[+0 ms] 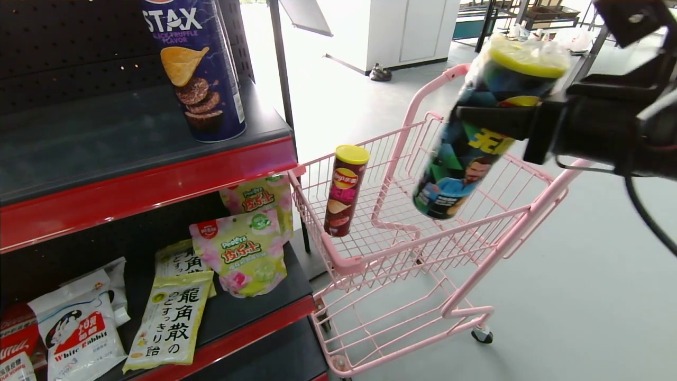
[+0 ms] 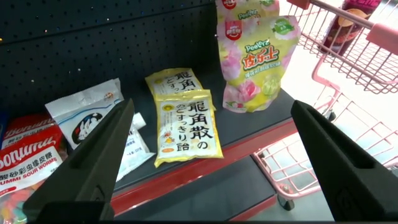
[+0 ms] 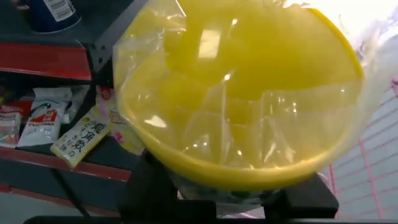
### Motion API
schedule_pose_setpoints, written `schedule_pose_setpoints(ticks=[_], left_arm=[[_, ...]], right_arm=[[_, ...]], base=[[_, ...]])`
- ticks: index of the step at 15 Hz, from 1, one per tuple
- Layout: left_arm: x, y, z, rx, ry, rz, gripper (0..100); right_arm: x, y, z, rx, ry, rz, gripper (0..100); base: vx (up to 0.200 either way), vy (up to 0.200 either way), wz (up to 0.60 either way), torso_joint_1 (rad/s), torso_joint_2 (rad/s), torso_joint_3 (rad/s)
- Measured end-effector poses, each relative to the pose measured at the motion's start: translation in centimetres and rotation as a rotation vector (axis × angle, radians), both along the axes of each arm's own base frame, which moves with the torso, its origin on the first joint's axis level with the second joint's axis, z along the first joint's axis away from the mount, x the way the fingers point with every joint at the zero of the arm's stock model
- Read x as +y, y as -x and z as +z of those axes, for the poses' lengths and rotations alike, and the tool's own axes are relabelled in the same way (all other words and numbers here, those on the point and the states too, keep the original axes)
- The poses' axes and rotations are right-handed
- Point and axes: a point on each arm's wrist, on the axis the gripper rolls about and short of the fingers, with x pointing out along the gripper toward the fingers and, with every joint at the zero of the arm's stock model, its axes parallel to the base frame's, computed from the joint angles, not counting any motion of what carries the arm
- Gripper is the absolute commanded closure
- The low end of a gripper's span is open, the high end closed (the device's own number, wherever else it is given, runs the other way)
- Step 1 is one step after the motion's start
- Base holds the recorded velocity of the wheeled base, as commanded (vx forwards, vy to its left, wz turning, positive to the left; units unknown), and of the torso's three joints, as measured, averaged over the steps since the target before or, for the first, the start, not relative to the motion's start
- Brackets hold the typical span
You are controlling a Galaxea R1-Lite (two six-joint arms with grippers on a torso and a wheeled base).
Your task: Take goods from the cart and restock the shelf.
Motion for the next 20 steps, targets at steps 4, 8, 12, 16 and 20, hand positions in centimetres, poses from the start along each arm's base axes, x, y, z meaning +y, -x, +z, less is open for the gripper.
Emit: schedule_pose_setpoints(ticks=[4,8,12,16,20], left_arm=[[0.0,0.0,0.0,0.000,0.000,0.000,0],[0.0,0.0,0.0,0.000,0.000,-0.001,0],[0.0,0.0,0.0,-0.002,0.000,-0.001,0],[0.0,0.0,0.0,-0.002,0.000,-0.001,0],[0.0,0.0,0.0,-0.001,0.000,-0.001,0]], right_arm=[[-6.0,6.9,-3.7,0.051,0.047,-0.278,100],[-10.6,12.6,-9.9,0.125,0.077,-0.512,100],[-11.6,16.0,-12.0,0.132,0.085,-0.599,100],[-11.8,17.2,-12.3,0.100,0.072,-0.610,100],[-11.9,17.8,-12.6,0.097,0.084,-0.622,100]], base=[[0.000,0.000,0.00,0.000,0.00,0.000],[0.000,0.000,0.00,0.000,0.00,0.000],[0.000,0.000,0.00,0.000,0.00,0.000],[0.000,0.000,0.00,0.000,0.00,0.000],[0.000,0.000,0.00,0.022,-0.12,-0.096]])
